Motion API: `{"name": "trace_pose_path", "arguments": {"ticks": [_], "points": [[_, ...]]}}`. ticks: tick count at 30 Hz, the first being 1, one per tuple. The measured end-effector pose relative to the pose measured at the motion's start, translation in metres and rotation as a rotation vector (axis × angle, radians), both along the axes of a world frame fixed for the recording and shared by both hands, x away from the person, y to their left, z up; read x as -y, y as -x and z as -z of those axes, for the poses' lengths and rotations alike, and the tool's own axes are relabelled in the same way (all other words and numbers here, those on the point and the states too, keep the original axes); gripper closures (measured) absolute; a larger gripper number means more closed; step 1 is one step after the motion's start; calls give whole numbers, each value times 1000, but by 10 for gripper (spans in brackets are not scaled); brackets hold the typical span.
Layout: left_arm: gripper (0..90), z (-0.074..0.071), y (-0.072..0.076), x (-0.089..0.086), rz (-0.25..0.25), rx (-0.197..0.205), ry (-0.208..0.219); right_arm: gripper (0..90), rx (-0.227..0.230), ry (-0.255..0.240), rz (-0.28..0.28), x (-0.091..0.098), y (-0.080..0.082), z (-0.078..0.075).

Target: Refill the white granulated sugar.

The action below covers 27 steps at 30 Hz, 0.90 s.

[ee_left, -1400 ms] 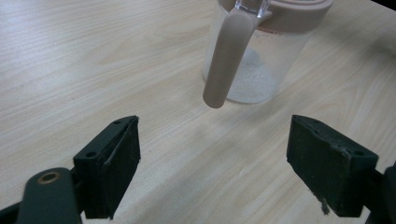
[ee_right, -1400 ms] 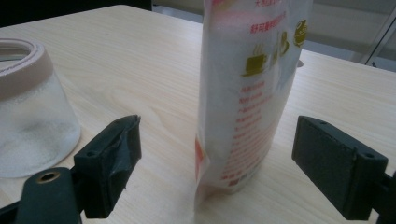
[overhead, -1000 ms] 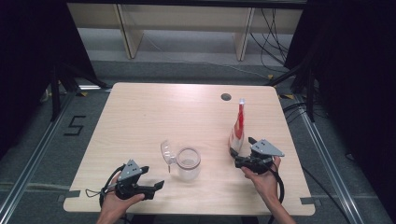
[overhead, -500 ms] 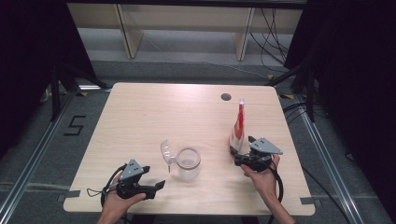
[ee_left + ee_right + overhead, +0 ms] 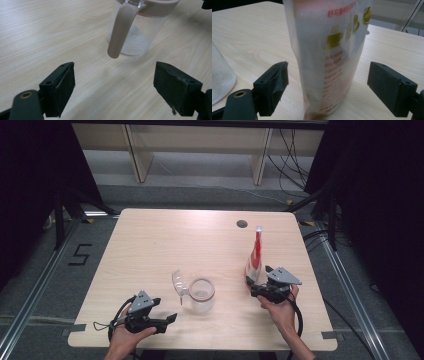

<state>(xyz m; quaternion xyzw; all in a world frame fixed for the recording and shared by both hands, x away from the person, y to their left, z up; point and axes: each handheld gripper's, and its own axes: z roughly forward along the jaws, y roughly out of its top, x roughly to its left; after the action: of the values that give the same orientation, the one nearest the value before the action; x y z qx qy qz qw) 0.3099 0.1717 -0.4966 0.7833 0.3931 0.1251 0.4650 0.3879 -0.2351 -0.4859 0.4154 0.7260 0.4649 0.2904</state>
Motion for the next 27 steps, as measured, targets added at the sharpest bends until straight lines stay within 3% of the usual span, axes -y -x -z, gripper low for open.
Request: {"name": "trace_pose_path", "arguments": {"ticks": [5, 6, 8, 9, 16, 18, 24, 27], "points": [[172, -1, 1, -1, 16, 10, -21, 185, -6, -11, -1, 0, -3, 2], [171, -2, 1, 0, 9, 14, -12, 186, -32, -35, 29, -2, -1, 2], [172, -2, 1, -1, 10, 14, -11, 186, -9, -17, 27, 0, -5, 4], [172, -1, 1, -1, 11, 12, -10, 188, -31, -37, 33, -1, -5, 4], [172, -1, 1, -1, 20, 15, -4, 207, -18, -29, 31, 0, -8, 6], [172, -1, 2, 0, 12, 12, -9, 235, -27, -36, 34, -2, -8, 6], [172, -1, 1, 0, 17, 11, -14, 343, 2, -27, 8, -2, -10, 7], [172, -1, 2, 0, 15, 13, -7, 362, 15, 8, -6, -3, -10, 5]]}}
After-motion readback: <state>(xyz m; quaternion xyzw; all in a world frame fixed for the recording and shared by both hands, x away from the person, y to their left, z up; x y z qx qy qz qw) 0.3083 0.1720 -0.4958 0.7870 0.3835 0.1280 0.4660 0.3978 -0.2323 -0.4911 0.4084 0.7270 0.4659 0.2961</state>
